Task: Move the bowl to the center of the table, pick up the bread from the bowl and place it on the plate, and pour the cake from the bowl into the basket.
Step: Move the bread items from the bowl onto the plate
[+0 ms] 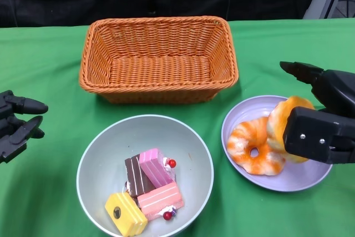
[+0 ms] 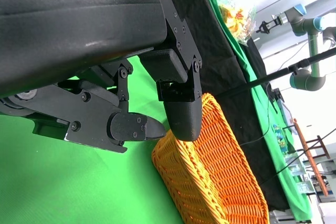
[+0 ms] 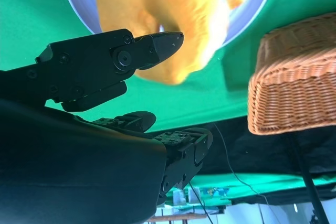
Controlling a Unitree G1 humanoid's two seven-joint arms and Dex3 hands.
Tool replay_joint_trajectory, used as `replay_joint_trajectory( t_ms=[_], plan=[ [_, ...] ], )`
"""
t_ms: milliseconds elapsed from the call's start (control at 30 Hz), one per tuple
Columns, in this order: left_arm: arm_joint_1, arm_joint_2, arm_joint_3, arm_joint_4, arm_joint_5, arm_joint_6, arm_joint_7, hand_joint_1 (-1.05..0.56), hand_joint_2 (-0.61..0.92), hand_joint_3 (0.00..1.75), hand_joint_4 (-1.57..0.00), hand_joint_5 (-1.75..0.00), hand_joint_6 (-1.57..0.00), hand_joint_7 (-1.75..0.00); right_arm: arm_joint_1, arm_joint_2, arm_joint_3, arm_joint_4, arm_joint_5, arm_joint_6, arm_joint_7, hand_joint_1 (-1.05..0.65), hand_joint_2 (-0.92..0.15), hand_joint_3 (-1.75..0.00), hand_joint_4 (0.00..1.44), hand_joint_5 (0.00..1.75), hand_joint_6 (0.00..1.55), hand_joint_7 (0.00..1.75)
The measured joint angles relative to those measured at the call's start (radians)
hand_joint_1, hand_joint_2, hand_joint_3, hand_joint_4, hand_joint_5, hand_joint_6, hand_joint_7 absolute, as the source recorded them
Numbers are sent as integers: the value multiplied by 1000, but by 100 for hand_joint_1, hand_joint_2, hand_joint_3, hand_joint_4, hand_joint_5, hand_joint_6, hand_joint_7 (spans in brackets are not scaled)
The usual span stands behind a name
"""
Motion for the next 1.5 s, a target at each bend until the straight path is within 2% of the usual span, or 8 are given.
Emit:
replay_joint_trajectory(
  t_ms=[1067,1267,1333,1500],
  plan=[
    [-2,0,1,18,-1,-18,-7,-9,92,29,-81,-117,-88,-80,4,-4,-20,-2,35,17,15,-34,-92,-2,44,2,30,1],
    [-3,0,3,20,-2,-18,-8,-8,92,29,-81,-117,-88,-79,7,-9,-20,23,15,-13,-18,-42,-92,-1,45,2,32,1],
    [-3,0,3,22,-2,-18,-8,-10,92,27,-82,-117,-88,-79,7,-20,-20,45,0,-24,-29,-50,-92,-3,45,2,33,1],
    [-4,0,3,23,0,-18,-7,-10,92,27,-82,-118,-88,-79,2,-45,-13,73,-69,-4,-37,-58,-92,-5,45,1,34,1]
  ],
)
